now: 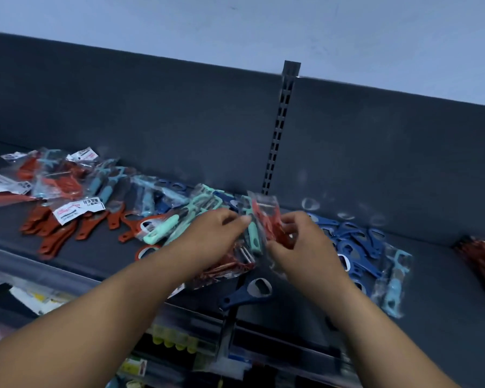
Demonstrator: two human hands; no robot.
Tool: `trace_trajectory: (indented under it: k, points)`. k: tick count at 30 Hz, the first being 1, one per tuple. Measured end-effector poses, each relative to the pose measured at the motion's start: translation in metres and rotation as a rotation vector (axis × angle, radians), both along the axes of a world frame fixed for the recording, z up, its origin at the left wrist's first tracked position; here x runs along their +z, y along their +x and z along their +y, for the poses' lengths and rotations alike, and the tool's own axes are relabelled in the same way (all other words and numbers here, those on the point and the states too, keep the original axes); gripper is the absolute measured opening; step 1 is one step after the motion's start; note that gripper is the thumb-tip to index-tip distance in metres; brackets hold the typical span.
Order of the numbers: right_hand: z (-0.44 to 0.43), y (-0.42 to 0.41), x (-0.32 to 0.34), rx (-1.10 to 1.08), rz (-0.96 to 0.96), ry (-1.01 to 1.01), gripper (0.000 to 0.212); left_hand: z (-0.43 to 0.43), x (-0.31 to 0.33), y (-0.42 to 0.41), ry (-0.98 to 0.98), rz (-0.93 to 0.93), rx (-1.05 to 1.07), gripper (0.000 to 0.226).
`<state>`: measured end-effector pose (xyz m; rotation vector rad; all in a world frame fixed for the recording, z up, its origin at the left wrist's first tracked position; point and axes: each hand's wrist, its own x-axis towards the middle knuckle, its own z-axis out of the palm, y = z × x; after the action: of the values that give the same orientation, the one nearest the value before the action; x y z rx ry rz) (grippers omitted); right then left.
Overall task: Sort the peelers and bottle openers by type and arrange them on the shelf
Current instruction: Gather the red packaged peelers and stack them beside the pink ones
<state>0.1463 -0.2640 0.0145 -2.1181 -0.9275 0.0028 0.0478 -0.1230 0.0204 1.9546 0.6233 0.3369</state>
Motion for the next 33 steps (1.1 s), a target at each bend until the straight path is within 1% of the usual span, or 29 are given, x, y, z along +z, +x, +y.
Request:
trace_trajectory:
  k: [1, 2, 3, 5, 7, 9, 11, 14, 16, 20, 23, 26, 30, 33]
  points:
    - [0.007, -0.002, 0.003, 0.037, 0.028, 0.067, 0.028, -0.001, 0.003, 0.003, -0.223, -0.057, -0.029, 0.039]
    - [0.014, -0.004, 0.004, 0.075, 0.056, 0.106, 0.03, -0.003, 0.005, 0.005, -0.379, -0.096, -0.043, 0.036]
    - [0.021, -0.007, 0.004, 0.121, 0.087, 0.132, 0.032, -0.005, 0.005, 0.006, -0.472, -0.135, -0.031, 0.03]
    - [0.031, -0.012, 0.001, 0.23, 0.152, 0.157, 0.035, -0.004, 0.004, 0.007, -0.53, -0.203, 0.079, 0.018]
    - [0.034, -0.014, -0.001, 0.302, 0.14, 0.128, 0.033, 0.005, 0.003, 0.005, -0.512, -0.219, 0.194, 0.02]
    - [0.031, -0.008, -0.002, 0.32, 0.005, 0.005, 0.03, 0.02, 0.004, -0.001, -0.481, -0.19, 0.212, 0.022]
    - [0.03, -0.002, -0.002, 0.357, -0.111, -0.236, 0.033, 0.04, 0.009, -0.01, -0.468, -0.142, 0.188, 0.02]
    - [0.039, -0.004, -0.006, 0.453, -0.205, -0.545, 0.045, 0.067, 0.015, -0.019, -0.472, -0.085, 0.124, 0.021]
    - [0.051, -0.01, -0.009, 0.469, -0.247, -0.649, 0.049, 0.08, 0.02, -0.021, -0.474, -0.043, 0.076, 0.022]
    - [0.063, -0.016, -0.012, 0.368, -0.179, -0.702, 0.062, 0.102, 0.021, -0.021, -0.477, 0.032, -0.026, 0.02]
    - [0.071, -0.022, -0.012, 0.274, -0.153, -0.748, 0.064, 0.123, 0.018, -0.023, -0.482, 0.067, -0.102, 0.021]
    - [0.081, -0.031, -0.014, 0.138, -0.188, -0.74, 0.056, 0.14, 0.015, -0.027, -0.484, 0.07, -0.166, 0.02]
    - [0.086, -0.042, -0.028, -0.093, -0.335, -0.682, 0.039, 0.156, 0.012, -0.035, -0.528, 0.09, -0.239, 0.016]
    - [0.086, -0.049, -0.04, -0.137, -0.402, -0.581, 0.025, 0.163, 0.012, -0.039, -0.534, 0.114, -0.298, 0.016]
